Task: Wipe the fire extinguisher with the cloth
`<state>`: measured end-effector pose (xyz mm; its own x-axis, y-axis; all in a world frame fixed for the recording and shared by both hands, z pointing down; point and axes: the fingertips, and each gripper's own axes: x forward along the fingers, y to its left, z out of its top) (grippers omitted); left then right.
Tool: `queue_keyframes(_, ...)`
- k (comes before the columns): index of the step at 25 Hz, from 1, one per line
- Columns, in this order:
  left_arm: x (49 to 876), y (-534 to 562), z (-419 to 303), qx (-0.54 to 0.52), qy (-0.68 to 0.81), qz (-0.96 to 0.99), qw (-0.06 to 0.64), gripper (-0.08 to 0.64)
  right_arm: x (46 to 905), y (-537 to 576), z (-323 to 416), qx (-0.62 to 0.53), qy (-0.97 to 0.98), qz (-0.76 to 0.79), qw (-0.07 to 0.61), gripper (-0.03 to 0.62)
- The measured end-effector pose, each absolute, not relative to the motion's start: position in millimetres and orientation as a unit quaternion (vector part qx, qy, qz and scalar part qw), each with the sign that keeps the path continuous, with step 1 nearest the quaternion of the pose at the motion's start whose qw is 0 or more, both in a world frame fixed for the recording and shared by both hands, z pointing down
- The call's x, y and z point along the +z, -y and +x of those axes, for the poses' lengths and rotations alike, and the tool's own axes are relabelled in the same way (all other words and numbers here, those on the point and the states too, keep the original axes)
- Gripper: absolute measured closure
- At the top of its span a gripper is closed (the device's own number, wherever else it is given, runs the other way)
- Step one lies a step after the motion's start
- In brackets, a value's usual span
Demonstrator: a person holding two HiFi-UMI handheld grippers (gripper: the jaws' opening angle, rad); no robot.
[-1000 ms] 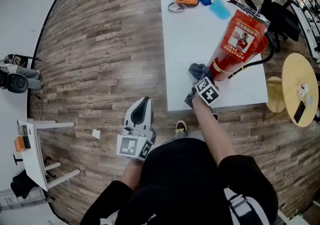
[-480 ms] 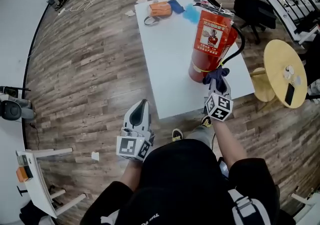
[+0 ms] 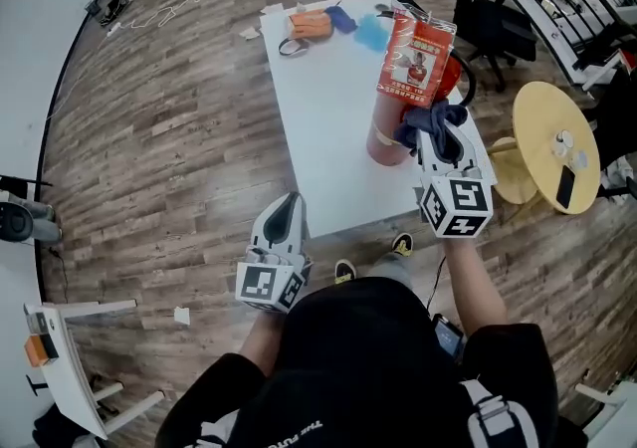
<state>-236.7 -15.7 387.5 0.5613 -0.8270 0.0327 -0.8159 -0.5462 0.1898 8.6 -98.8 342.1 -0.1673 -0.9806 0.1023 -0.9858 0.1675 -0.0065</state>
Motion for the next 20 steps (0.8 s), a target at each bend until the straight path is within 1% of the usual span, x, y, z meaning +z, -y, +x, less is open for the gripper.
queue_keyframes(3, 391, 14, -235, -0.033, 0.467, 0.878, 0.098, 0.528, 405, 109, -10, 0.064, 0.764, 0.636, 0.086, 0.512)
queue_keyframes(5, 389, 12, -238, -0.037, 0.471, 0.876, 0.096, 0.528, 410, 110, -19, 0.045, 0.762, 0.639, 0.093, 0.512)
queue_keyframes(7, 386, 12, -241, -0.036, 0.474, 0.875, 0.089, 0.528, 378, 108, -22, 0.018, 0.766, 0.639, 0.065, 0.512)
queue_keyframes(9, 386, 12, -242, -0.034, 0.477, 0.874, 0.089, 0.528, 330, 107, -24, -0.009, 0.771, 0.637, 0.02, 0.512)
queue_keyframes(11, 385, 12, -244, -0.035, 0.48, 0.872, 0.091, 0.528, 285, 107, -26, -0.011, 0.772, 0.634, -0.036, 0.512)
queue_keyframes(13, 384, 12, -247, -0.038, 0.483, 0.87, 0.089, 0.528, 256, 108, -22, -0.013, 0.765, 0.64, -0.069, 0.512)
queue_keyframes(16, 383, 11, -255, -0.042, 0.49, 0.866, 0.09, 0.528, 250, 108, -3, -0.006, 0.756, 0.649, -0.078, 0.512)
queue_keyframes(20, 385, 8, -264, -0.04, 0.498, 0.862, 0.09, 0.528, 270, 101, 53, -0.006, 0.724, 0.688, -0.051, 0.512)
